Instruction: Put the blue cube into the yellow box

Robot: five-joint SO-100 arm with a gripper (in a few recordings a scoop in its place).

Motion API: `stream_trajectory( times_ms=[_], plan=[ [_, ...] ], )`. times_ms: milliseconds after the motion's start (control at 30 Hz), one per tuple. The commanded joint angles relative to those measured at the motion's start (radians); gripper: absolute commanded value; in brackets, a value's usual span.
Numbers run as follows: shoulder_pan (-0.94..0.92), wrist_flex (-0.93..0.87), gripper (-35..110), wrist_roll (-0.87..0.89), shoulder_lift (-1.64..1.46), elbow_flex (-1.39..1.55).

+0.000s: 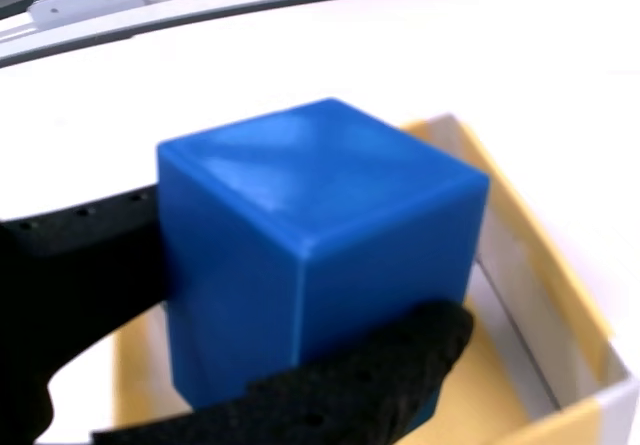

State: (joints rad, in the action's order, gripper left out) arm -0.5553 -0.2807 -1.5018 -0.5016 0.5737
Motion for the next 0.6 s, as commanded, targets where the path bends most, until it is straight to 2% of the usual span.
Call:
stream_trajectory(
  times_ms=[0,133,433,567],
  plan=[
    [-0.025,0.049,23,-0.026,-0.064,-0.175],
    [-0.026,0.081,25,-0.029,-0.025,-0.199],
    [-0.023,0.098,40,0.040,-0.057,-0.164],
    [-0.017,0.028,40,0.061,-0.149,-0.089]
  ],
)
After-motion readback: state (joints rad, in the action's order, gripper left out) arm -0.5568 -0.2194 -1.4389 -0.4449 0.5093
